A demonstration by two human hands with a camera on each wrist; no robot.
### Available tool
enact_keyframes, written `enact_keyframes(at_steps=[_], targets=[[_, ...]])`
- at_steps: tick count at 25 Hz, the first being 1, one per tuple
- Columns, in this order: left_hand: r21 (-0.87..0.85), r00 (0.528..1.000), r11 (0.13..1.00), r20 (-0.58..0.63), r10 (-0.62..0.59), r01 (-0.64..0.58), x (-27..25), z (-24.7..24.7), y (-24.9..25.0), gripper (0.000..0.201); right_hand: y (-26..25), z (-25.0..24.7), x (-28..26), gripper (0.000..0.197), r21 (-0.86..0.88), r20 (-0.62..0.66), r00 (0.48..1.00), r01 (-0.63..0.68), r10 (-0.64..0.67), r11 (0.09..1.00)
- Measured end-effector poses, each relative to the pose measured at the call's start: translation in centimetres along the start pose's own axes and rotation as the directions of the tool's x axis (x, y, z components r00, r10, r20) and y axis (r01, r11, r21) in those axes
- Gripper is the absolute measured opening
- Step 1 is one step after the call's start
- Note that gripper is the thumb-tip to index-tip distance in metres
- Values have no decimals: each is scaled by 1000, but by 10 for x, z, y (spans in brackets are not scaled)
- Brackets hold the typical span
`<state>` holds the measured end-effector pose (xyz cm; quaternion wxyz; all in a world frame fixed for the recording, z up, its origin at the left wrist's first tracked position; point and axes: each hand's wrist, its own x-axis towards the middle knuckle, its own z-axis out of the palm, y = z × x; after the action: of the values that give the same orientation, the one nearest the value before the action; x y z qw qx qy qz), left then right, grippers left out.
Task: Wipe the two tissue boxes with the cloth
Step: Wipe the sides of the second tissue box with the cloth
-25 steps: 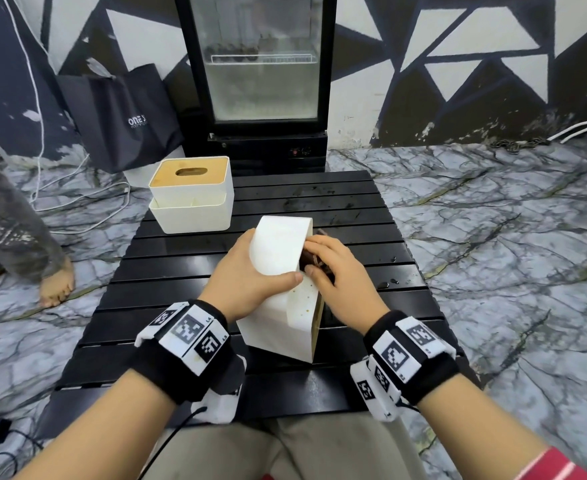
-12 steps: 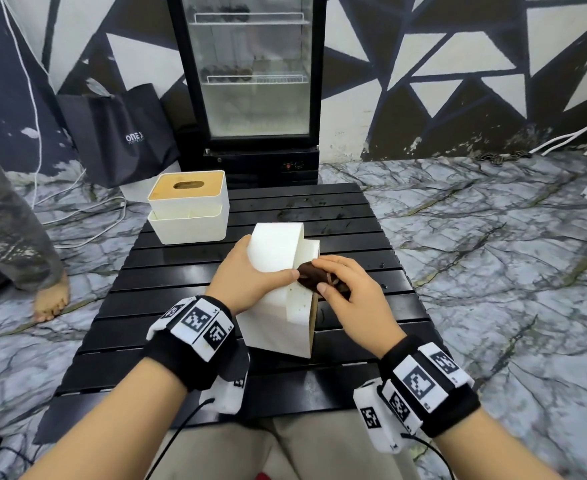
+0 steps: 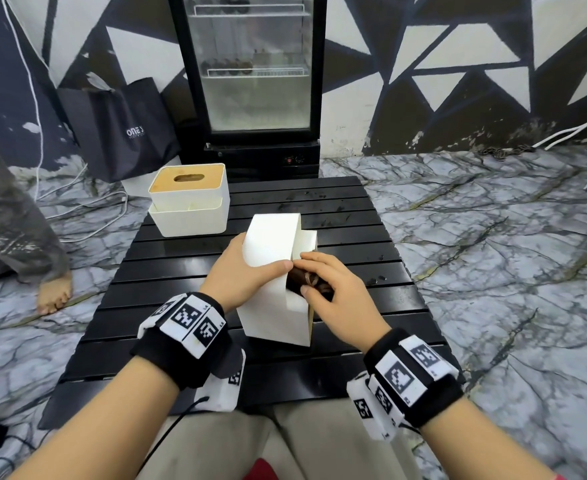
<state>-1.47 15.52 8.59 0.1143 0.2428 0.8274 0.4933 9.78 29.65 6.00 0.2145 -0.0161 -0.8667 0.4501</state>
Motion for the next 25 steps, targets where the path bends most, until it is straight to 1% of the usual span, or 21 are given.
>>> enact_keyframes(at_steps=[4, 8, 10, 13, 15, 17, 19, 23, 25], targets=[[-31, 999, 999, -9, 34, -35, 1, 1, -2, 84, -6, 14, 0, 38, 1, -32, 999, 12, -12, 1000], [-21, 1000, 1000, -21, 17, -18, 4, 3, -8, 89, 1, 11, -15, 40, 30, -1, 995, 98, -98, 995], [-33, 1000, 999, -15, 13, -14, 5, 3, -9, 88, 5, 6, -9, 40, 50, 5, 997, 74, -74, 996], [-35, 1000, 999, -19, 8, -9, 6, 4, -10, 86, 1, 11, 0, 38, 20, -36, 999, 26, -25, 999], [-42, 999, 999, -36, 5, -7, 5, 5, -11, 86, -3, 19, -3, 39, 1, -50, 998, 43, -43, 999], [-35, 999, 999, -47, 6, -7, 5, 5, -11, 89, -1, 20, -11, 40, 0, -32, 995, 97, -97, 995], [-31, 999, 999, -48, 8, -9, 5, 5, -12, 91, 5, 12, -13, 41, 16, -6, 993, 117, -117, 993], [-65, 999, 998, -38, 7, -10, 6, 5, -12, 89, 5, 11, 0, 39, 17, -19, 999, 47, -47, 999], [-59, 999, 998, -43, 18, -21, 5, 5, -12, 88, -1, 18, -2, 39, 11, -43, 998, 48, -47, 999]])
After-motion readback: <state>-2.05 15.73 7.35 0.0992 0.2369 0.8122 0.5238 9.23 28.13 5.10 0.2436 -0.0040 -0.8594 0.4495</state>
